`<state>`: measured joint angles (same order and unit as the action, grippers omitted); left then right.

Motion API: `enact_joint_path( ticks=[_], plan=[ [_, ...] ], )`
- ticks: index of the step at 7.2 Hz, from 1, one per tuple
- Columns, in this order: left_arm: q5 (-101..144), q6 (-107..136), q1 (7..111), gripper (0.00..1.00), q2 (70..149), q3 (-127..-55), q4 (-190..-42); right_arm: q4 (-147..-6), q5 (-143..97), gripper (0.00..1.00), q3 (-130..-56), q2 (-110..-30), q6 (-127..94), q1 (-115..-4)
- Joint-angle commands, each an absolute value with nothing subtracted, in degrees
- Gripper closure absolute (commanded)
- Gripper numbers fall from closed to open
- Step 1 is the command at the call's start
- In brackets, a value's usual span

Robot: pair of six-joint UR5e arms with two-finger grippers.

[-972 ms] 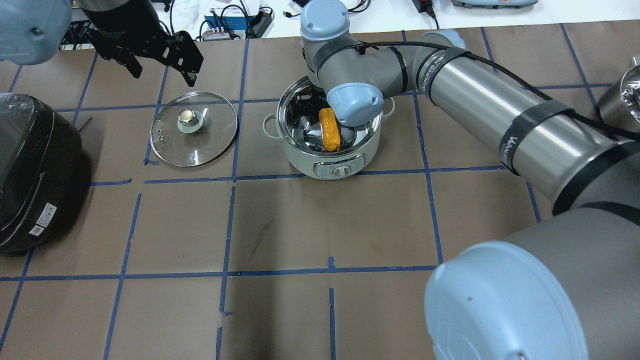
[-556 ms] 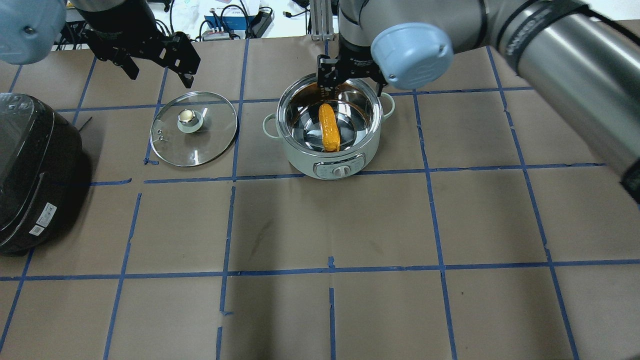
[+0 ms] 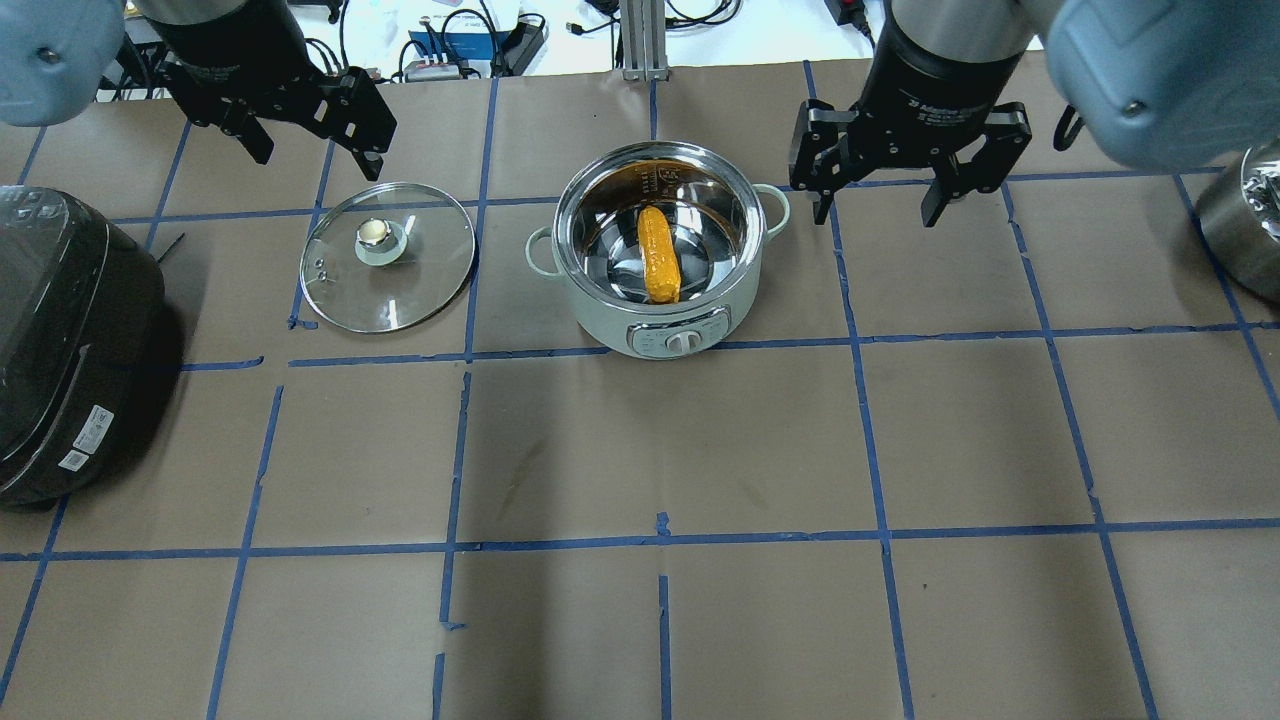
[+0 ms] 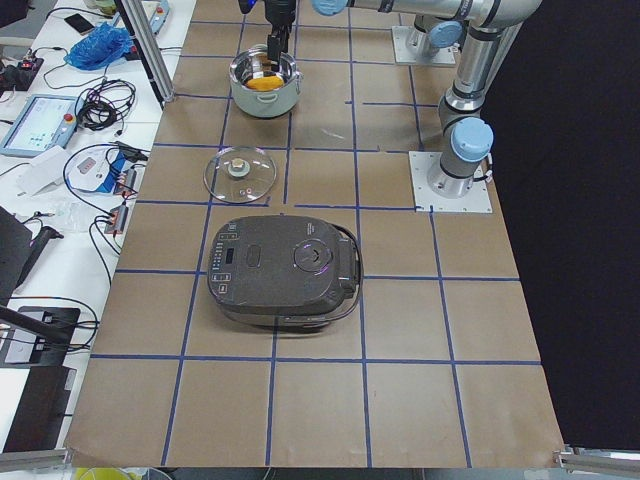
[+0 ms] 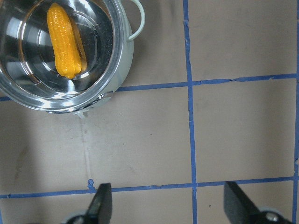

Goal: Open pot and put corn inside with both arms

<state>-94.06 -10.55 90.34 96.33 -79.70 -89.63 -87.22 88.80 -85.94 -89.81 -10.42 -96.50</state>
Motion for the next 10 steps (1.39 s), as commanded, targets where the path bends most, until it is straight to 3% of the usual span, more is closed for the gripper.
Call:
enact_joint_path(
  ticks=[1,2,10],
  plan=[
    [-94.1,-10.5,90.2,0.00,96.3,-79.5,-89.2,-86.8,90.2,0.13,-87.7,-92.0,-7.2,-96.2],
    [-94.1,-10.8,90.2,0.00,96.3,-79.6,-89.1,-86.8,91.0,0.00,-87.8,-92.2,-4.7,-96.2],
    [-90.7,-4.3,87.6,0.00,95.9,-80.1,-92.6,-87.0,91.5,0.00,-87.6,-92.1,-4.6,-96.2]
  ],
)
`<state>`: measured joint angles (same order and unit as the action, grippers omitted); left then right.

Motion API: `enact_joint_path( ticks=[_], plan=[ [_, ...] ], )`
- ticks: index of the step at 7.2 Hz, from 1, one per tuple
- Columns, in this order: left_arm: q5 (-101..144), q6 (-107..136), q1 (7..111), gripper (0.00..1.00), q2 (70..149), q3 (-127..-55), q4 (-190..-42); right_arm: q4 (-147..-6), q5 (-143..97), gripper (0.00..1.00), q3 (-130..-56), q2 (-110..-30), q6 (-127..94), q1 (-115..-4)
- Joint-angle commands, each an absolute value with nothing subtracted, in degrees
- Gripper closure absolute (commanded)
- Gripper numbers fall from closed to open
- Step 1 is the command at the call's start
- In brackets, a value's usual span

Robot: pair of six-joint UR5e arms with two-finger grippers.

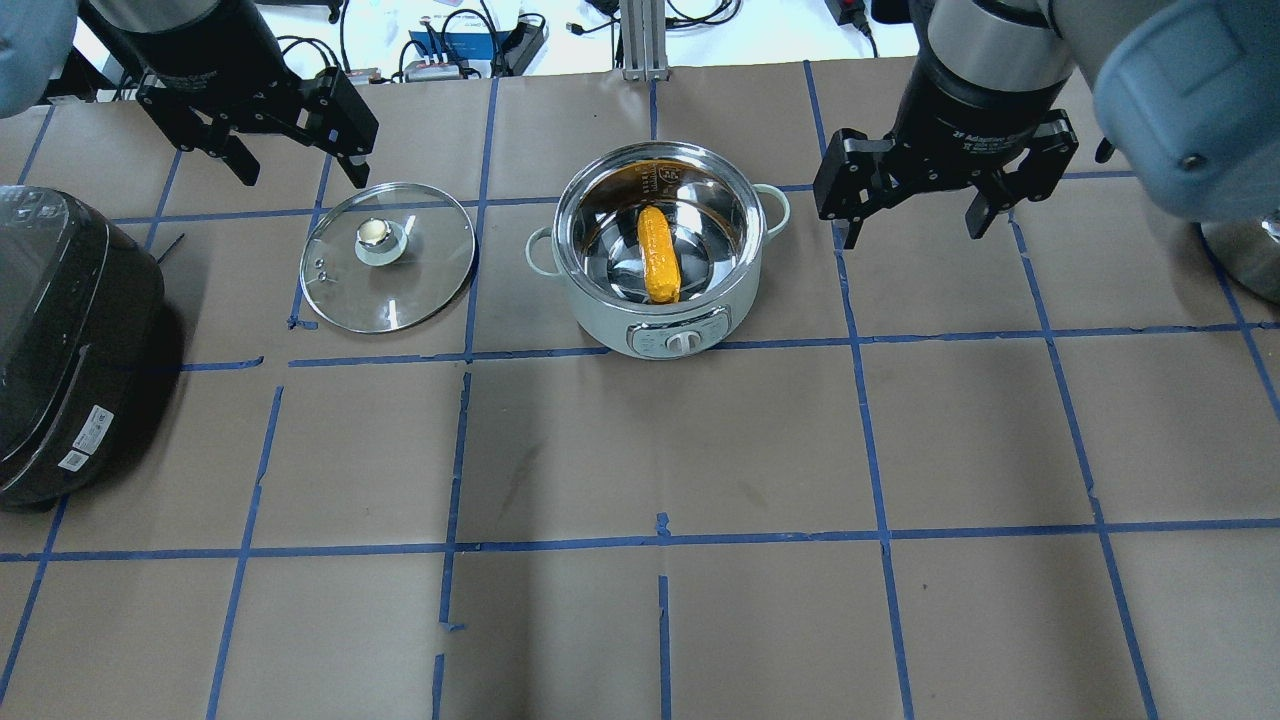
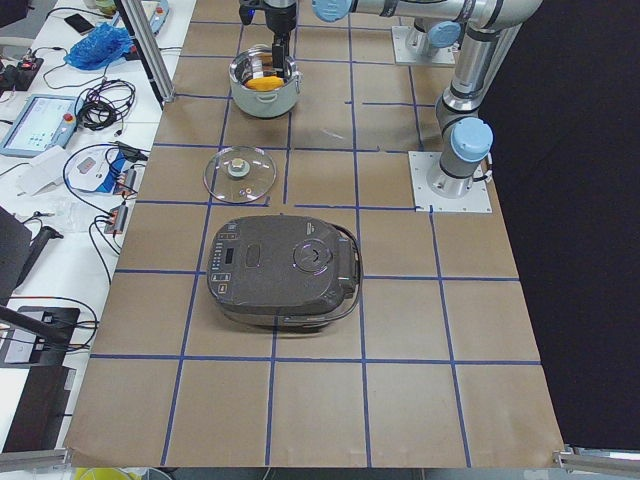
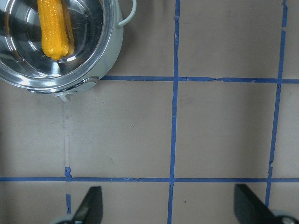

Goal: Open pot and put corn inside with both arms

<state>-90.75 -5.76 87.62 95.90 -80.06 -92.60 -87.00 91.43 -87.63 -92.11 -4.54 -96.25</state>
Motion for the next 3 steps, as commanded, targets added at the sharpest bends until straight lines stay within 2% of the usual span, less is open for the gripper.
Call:
enact_joint_path(
  ticks=[1,3],
  plan=[
    [-90.5,-4.4,87.6,0.00,96.0,-80.1,-92.6,-86.9,91.5,0.00,-87.7,-92.1,-4.6,-96.2],
    [-90.4,-4.4,87.5,0.00,96.0,-80.1,-92.6,-86.9,91.5,0.00,-87.8,-92.1,-4.7,-96.4]
  ],
)
